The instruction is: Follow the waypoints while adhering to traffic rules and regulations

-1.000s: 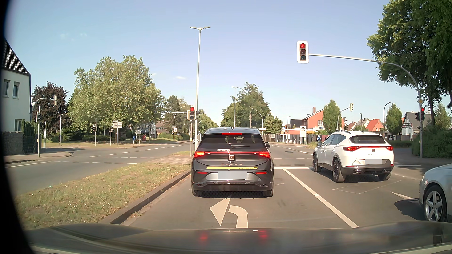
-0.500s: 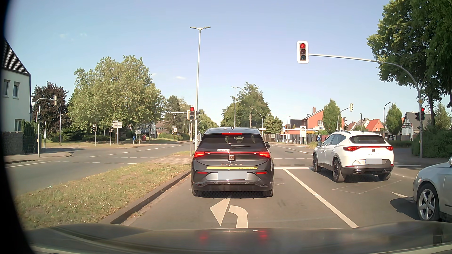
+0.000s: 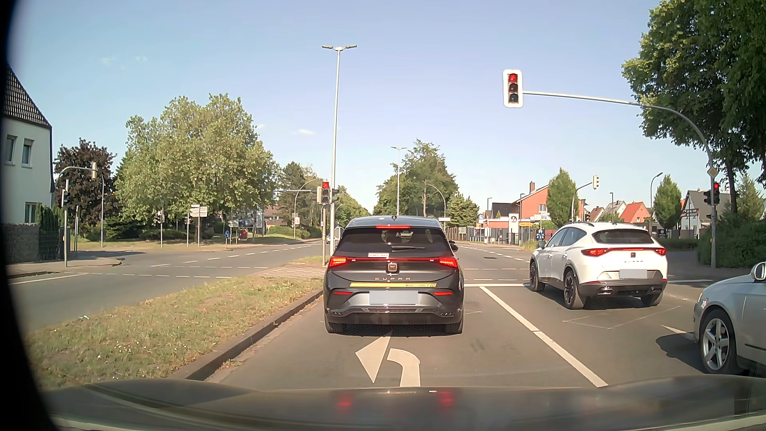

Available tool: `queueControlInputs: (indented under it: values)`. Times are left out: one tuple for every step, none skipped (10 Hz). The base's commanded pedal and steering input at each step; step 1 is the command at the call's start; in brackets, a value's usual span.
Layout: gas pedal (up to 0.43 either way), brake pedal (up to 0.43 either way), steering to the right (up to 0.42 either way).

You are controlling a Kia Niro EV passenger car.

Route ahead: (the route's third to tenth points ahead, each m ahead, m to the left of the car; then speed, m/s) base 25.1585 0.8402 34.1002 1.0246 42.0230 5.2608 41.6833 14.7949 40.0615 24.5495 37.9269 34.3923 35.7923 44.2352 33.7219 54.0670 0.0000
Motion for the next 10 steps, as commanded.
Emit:
queueControlInputs:
  values:
    - [0.000, 0.201, -0.006]
    - [0.000, 0.201, -0.006]
    - [0.000, 0.201, -0.006]
    - [0.000, 0.201, -0.006]
    - [0.000, 0.201, -0.006]
    - [0.000, 0.201, -0.006]
    - [0.000, 0.201, -0.006]
    - [0.000, 0.201, -0.007]
    - [0.000, 0.201, -0.007]
    - [0.000, 0.201, -0.007]
